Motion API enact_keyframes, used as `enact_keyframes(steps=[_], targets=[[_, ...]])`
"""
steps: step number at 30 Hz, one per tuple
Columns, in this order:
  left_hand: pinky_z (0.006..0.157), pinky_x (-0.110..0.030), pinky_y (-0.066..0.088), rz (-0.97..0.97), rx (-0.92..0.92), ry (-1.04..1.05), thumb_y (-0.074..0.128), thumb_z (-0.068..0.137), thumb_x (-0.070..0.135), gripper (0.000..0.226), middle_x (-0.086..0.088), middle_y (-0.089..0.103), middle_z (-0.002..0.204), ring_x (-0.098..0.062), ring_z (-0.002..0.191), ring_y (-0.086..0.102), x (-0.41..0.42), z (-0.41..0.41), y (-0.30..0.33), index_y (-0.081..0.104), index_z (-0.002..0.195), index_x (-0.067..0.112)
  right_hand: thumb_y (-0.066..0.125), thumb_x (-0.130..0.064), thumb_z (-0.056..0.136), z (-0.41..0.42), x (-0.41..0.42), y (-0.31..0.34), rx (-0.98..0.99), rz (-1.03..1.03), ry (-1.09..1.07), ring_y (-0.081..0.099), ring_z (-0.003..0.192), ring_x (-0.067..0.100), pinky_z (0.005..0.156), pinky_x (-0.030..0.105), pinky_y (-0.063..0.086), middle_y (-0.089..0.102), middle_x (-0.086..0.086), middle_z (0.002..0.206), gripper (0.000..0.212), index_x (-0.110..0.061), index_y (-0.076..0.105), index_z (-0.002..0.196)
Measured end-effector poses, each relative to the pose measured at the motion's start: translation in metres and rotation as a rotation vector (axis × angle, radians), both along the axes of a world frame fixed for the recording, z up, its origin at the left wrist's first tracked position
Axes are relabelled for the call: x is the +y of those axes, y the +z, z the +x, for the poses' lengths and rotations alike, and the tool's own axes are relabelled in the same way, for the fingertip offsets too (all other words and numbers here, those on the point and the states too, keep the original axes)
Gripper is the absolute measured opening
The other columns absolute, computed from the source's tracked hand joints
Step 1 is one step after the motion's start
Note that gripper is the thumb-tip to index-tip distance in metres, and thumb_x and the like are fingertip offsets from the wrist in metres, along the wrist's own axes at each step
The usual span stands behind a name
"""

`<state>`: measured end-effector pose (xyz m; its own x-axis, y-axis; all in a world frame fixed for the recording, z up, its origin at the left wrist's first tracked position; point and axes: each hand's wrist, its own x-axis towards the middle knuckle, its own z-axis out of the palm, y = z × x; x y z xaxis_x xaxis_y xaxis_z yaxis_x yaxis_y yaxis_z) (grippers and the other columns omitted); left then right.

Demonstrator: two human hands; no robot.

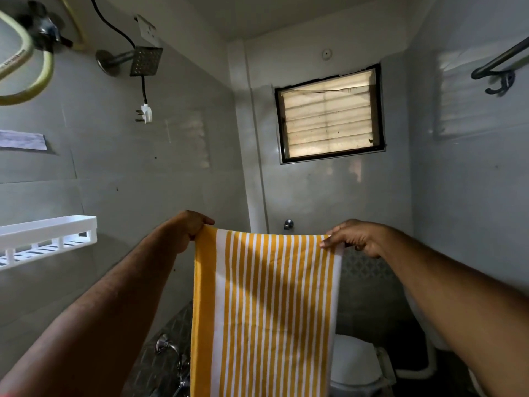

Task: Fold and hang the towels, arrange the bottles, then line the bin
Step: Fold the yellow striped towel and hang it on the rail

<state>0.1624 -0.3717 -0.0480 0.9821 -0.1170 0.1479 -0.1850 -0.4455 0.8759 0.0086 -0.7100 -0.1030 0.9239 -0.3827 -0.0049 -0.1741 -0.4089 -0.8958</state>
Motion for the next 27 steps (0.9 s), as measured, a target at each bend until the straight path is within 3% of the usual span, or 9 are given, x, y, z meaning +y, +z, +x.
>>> enact_keyframes(steps=[3, 8, 11, 13, 16, 19, 22, 24, 27], targets=[[0.104, -0.047, 0.048, 0.006, -0.013, 0.038, 0.056, 0.104, 0.011, 0.028, -0.019, 0.059, 0.131, -0.037, 0.122, 0.057, 0.002, 0.001, 0.005, 0.065, 0.129, 0.003, 0.090, -0.021, 0.074, 0.005, 0.002, 0.004, 0.038, -0.183, 0.048, 0.065, 0.113, 0.021, 0.102, 0.034, 0.049, 0.075, 0.004, 0.113, 0.042, -0.009, 0.077, 0.113], [0.097, -0.043, 0.045, 0.050, 0.059, 0.045, 0.063, 0.100, 0.018, 0.012, -0.017, 0.061, 0.126, -0.030, 0.103, 0.059, 0.010, -0.005, 0.013, 0.066, 0.106, 0.007, 0.088, -0.013, 0.076, 0.013, 0.009, 0.009, 0.009, -0.344, 0.042, 0.070, 0.104, 0.024, 0.094, 0.035, 0.055, 0.076, 0.012, 0.107, 0.033, 0.000, 0.077, 0.104], [0.112, -0.046, 0.039, 0.192, 0.012, -0.006, 0.066, 0.098, 0.009, 0.028, -0.016, 0.055, 0.141, -0.035, 0.131, 0.051, 0.013, -0.002, 0.011, 0.063, 0.125, 0.005, 0.087, -0.008, 0.077, 0.017, 0.007, 0.010, -0.040, -0.379, 0.007, 0.070, 0.095, 0.023, 0.083, 0.032, 0.056, 0.077, 0.013, 0.101, 0.026, 0.001, 0.078, 0.100], [0.103, -0.035, 0.046, 0.388, -0.045, -0.047, 0.064, 0.100, 0.010, 0.039, -0.014, 0.055, 0.143, -0.033, 0.130, 0.053, 0.012, -0.005, 0.013, 0.059, 0.138, 0.002, 0.086, -0.009, 0.079, 0.021, 0.005, 0.010, -0.064, -0.388, -0.026, 0.070, 0.094, 0.023, 0.076, 0.028, 0.054, 0.077, 0.011, 0.096, 0.020, -0.002, 0.079, 0.097], [0.083, -0.023, 0.051, 0.598, -0.125, -0.051, 0.060, 0.103, 0.016, 0.040, -0.019, 0.059, 0.142, -0.025, 0.114, 0.059, 0.012, -0.004, 0.015, 0.058, 0.139, -0.001, 0.086, -0.023, 0.081, 0.029, 0.002, 0.009, -0.074, -0.432, -0.084, 0.070, 0.096, 0.023, 0.094, 0.037, 0.051, 0.077, 0.003, 0.090, 0.013, -0.014, 0.080, 0.088], [0.111, -0.046, 0.043, 0.714, -0.253, 0.108, 0.063, 0.100, 0.028, 0.031, -0.014, 0.062, 0.135, -0.033, 0.126, 0.057, 0.014, 0.002, 0.009, 0.067, 0.128, 0.016, 0.080, -0.048, 0.084, 0.029, 0.004, 0.013, -0.061, -0.589, -0.195, 0.063, 0.101, 0.023, 0.101, 0.043, 0.030, 0.075, -0.003, 0.094, 0.030, -0.020, 0.076, 0.092], [0.112, -0.052, 0.030, 0.870, -0.405, 0.323, 0.062, 0.098, 0.046, 0.033, -0.011, 0.055, 0.136, -0.034, 0.133, 0.044, 0.016, -0.002, 0.011, 0.066, 0.126, 0.030, 0.068, -0.069, 0.083, 0.022, 0.003, 0.022, -0.031, -0.737, -0.296, 0.053, 0.111, 0.025, 0.097, 0.045, 0.026, 0.071, -0.004, 0.101, 0.045, -0.026, 0.075, 0.097], [0.113, -0.055, 0.028, 0.767, -0.427, 0.335, 0.059, 0.099, 0.049, 0.030, -0.009, 0.060, 0.123, -0.033, 0.125, 0.049, 0.021, 0.002, 0.016, 0.066, 0.116, 0.027, 0.066, -0.073, 0.082, 0.020, -0.002, 0.025, -0.023, -0.729, -0.302, 0.050, 0.112, 0.025, 0.099, 0.046, 0.028, 0.069, -0.003, 0.101, 0.049, -0.027, 0.075, 0.095], [0.113, -0.060, 0.036, 0.278, -0.423, 0.187, 0.057, 0.102, 0.041, 0.022, -0.007, 0.063, 0.098, -0.032, 0.104, 0.062, 0.028, 0.005, 0.025, 0.062, 0.099, 0.020, 0.075, -0.057, 0.085, 0.014, -0.007, 0.041, -0.278, -0.421, -0.183, 0.068, 0.099, 0.025, 0.099, 0.045, 0.045, 0.075, 0.000, 0.095, 0.038, -0.020, 0.075, 0.094]])
